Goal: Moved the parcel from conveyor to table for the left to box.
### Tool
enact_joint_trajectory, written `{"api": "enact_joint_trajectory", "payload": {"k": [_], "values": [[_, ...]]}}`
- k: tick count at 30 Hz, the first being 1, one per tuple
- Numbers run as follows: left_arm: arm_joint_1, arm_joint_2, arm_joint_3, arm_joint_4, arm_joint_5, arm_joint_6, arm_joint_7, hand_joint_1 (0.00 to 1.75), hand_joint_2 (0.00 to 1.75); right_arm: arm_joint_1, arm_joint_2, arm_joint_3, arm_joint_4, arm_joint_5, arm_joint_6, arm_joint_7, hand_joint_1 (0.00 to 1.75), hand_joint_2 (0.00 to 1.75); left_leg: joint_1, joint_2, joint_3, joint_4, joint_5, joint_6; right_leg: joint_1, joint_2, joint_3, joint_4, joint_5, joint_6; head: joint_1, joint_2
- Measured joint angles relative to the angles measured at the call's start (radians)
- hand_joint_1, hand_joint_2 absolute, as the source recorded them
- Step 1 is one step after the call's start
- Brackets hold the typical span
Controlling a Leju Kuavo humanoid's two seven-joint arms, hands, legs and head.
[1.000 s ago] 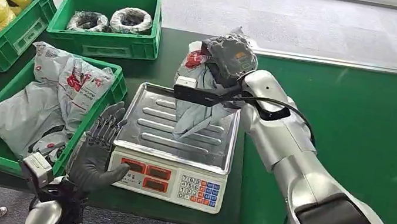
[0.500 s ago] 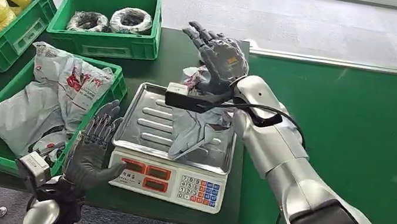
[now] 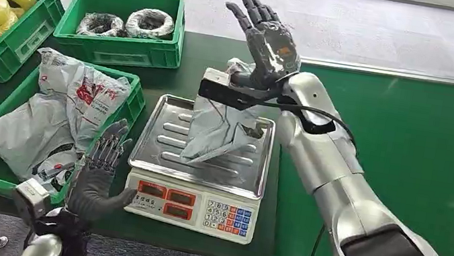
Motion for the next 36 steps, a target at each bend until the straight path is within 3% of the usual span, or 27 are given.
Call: {"api": "enact_joint_trajectory", "payload": {"k": [2, 4, 5, 9, 23, 30, 33, 36], "values": [[0.01, 0.004, 0.0, -0.007, 0.004, 0.001, 0.0, 0.0, 1.75, -0.014, -0.009, -0.026, -0.012, -0.059, 0.054, 0.001, 0.0, 1.75, 0.0, 0.0, 0.0, 0.0, 0.0, 0.0, 0.0, 0.0, 0.0, 0.0, 0.0, 0.0, 0.0, 0.0], [0.014, 0.01, 0.0, -0.013, 0.011, 0.0, 0.0, 0.0, 1.75, -0.034, -0.012, -0.067, -0.013, -0.161, 0.224, 0.002, 0.0, 1.75, 0.0, 0.0, 0.0, 0.0, 0.0, 0.0, 0.0, 0.0, 0.0, 0.0, 0.0, 0.0, 0.0, 0.0], [0.014, 0.012, 0.0, -0.014, 0.013, -0.005, 0.0, 0.0, 1.75, -0.042, -0.014, -0.083, -0.012, -0.192, 0.301, 0.0, 0.0, 0.0, 0.0, 0.0, 0.0, 0.0, 0.0, 0.0, 0.0, 0.0, 0.0, 0.0, 0.0, 0.0, 0.0, 0.0], [0.013, 0.02, 0.001, -0.015, 0.016, -0.023, 0.0, 0.0, 1.75, -0.086, -0.012, -0.091, 0.073, -0.229, 0.535, -0.041, 0.0, 0.0, 0.0, 0.0, 0.0, 0.0, 0.0, 0.0, 0.0, 0.0, 0.0, 0.0, 0.0, 0.0, 0.0, 0.0], [0.063, 0.024, 0.016, -0.073, 0.001, -0.008, 0.0, 0.0, 1.75, -0.091, 0.013, -0.002, 0.252, -0.23, 0.636, -0.097, 0.0, 0.0, 0.0, 0.0, 0.0, 0.0, 0.0, 0.0, 0.0, 0.0, 0.0, 0.0, 0.0, 0.0, 0.0, 0.0], [0.079, 0.025, 0.03, -0.089, 0.001, -0.016, -0.001, 0.0, 1.75, -0.151, -0.003, 0.026, 0.264, -0.334, 0.89, -0.102, 0.0, 0.0, 0.0, 0.0, 0.0, 0.0, 0.0, 0.0, 0.0, 0.0, 0.0, 0.0, 0.0, 0.0, 0.0, 0.0], [0.085, 0.025, 0.037, -0.093, 0.001, -0.016, -0.001, 0.0, 1.75, -0.185, -0.015, 0.04, 0.27, -0.35, 0.9, -0.102, 0.0, 0.0, 0.0, 0.0, 0.0, 0.0, 0.0, 0.0, 0.0, 0.0, 0.0, 0.0, 0.0, 0.0, 0.0, 0.0], [0.099, 0.026, 0.042, -0.105, 0.001, -0.008, -0.001, 0.0, 1.75, -0.196, -0.03, 0.043, 0.27, -0.39, 0.807, -0.097, 0.0, 0.0, 0.0, 0.0, 0.0, 0.0, 0.0, 0.0, 0.0, 0.0, 0.0, 0.0, 0.0, 0.0, 0.0, 0.0]]}}
